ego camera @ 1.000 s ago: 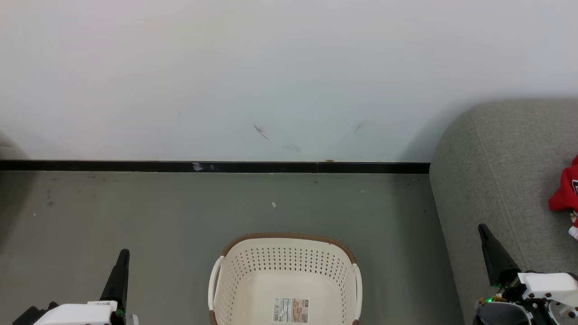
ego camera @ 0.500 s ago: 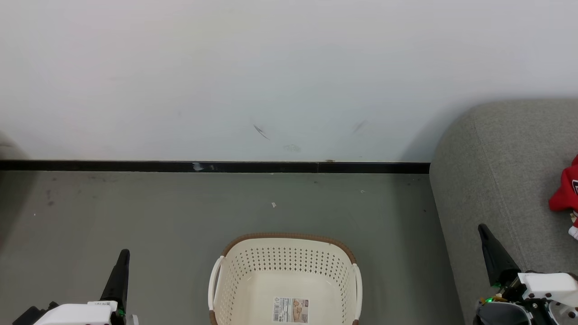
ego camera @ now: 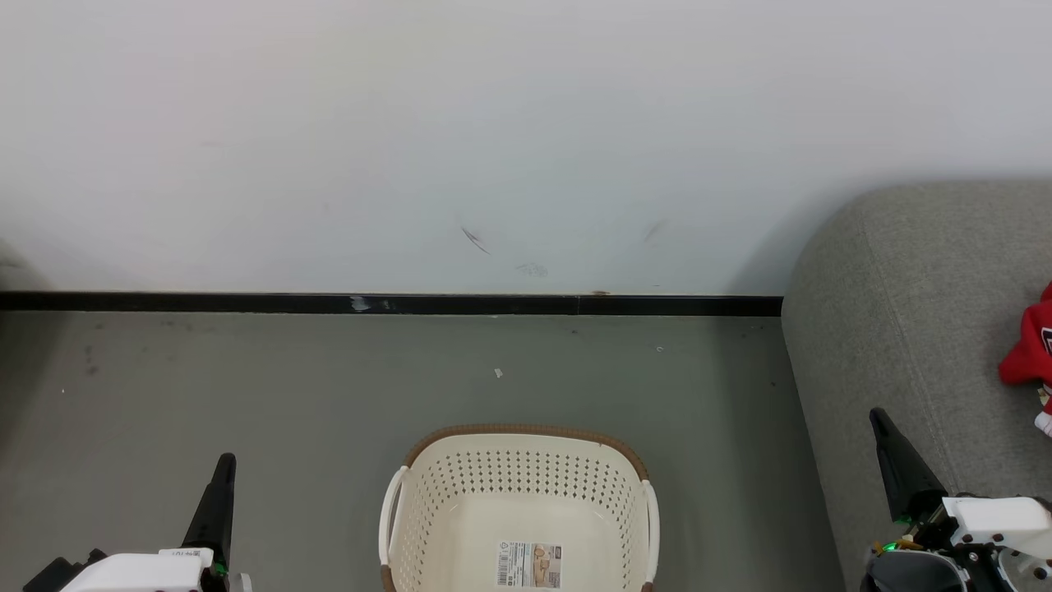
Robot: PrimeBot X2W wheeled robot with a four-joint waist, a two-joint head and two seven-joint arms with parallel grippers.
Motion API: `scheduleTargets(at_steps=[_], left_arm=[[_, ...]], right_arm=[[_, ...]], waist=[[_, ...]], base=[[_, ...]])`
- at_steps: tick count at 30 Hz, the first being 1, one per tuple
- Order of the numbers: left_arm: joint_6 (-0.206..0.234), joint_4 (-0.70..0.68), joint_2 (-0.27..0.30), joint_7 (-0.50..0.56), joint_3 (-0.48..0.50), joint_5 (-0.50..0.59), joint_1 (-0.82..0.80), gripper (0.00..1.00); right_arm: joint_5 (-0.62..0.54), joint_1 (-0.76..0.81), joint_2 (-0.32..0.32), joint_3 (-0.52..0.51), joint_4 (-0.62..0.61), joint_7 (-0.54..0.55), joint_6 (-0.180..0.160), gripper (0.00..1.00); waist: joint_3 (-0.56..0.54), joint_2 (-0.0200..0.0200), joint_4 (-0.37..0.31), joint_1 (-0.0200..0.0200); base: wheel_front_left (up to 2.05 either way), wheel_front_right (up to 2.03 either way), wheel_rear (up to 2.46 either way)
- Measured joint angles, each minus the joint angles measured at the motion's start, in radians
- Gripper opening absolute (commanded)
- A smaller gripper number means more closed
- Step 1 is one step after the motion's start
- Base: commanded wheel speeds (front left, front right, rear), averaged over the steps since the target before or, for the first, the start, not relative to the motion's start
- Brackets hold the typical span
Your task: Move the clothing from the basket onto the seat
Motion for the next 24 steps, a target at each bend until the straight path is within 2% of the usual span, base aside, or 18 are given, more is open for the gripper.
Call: scheduleTargets(at_steps=[24], left_arm=[[0.000,0.000,0.000,0.000,0.001,0.000,0.000,0.00]], right_arm=[[0.000,0.000,0.002,-0.002,0.000,0.005,0.000,0.00]], waist=[[0.000,0.0000,0.000,-0.0001]], base=[[0.00,0.00,0.00]])
